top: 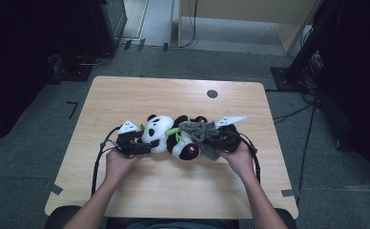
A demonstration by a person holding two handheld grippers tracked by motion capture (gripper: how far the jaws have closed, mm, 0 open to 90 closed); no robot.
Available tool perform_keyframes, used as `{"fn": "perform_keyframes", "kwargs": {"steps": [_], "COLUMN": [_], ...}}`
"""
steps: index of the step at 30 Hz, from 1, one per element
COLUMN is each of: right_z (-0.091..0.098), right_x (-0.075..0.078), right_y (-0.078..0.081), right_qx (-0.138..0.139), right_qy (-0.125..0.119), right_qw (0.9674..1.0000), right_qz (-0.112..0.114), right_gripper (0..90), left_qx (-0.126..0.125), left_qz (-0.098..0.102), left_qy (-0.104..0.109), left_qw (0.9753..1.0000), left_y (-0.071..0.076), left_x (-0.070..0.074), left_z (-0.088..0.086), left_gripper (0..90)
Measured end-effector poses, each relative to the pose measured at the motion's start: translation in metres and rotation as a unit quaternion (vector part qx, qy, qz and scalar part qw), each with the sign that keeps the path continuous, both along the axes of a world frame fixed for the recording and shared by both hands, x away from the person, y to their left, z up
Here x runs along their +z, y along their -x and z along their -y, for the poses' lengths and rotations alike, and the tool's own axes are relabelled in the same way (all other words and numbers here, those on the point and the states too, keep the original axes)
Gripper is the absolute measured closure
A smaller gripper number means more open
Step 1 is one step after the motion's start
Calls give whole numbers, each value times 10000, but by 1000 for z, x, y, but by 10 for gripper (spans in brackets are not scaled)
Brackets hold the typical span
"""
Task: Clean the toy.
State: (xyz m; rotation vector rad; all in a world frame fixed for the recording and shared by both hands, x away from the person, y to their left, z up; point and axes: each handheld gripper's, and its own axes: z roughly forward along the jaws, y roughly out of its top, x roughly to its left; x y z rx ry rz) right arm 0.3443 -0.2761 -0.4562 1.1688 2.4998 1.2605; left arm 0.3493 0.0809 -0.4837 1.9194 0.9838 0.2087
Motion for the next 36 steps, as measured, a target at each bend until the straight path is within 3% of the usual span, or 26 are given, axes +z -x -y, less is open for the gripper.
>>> {"fn": "perform_keyframes", "kwargs": {"steps": [3,7,10,14,18,21,27,29,36], "right_z": [5,8,14,23,34,38,55,59,51], "right_x": [-5,-13,-15,-18,-15,-12,1,13,45], "right_y": [-2,0,-1,-1,-2,-1,-1,0,1], "right_qx": [4,-185,-260,-445,-634,-702,-1027,-1141,-1096], "right_qy": [-25,339,328,577,357,322,-8,-268,-505], "right_qw": [9999,9989,9985,9964,9967,9965,9946,9931,9920], "right_qz": [-128,-253,-362,-430,-365,-311,-117,-11,364], "right_gripper": [803,806,808,807,808,808,808,808,809], "left_qx": [-7,-47,-70,-101,-119,-113,-98,-85,-43], "left_qz": [-2,-4,1,22,49,63,100,109,147], "left_qy": [4,13,38,51,43,49,68,77,68], "left_qw": [10000,10000,10000,9999,9999,9999,9999,9999,9999], "left_y": [-1,-2,-3,-3,-3,-3,-2,-2,0], "left_x": [0,0,0,-1,-1,-2,-2,-3,-3], "left_z": [0,-1,-2,-3,-3,-3,-3,-3,-2], "left_gripper": [246,242,240,238,232,229,225,224,222]}}
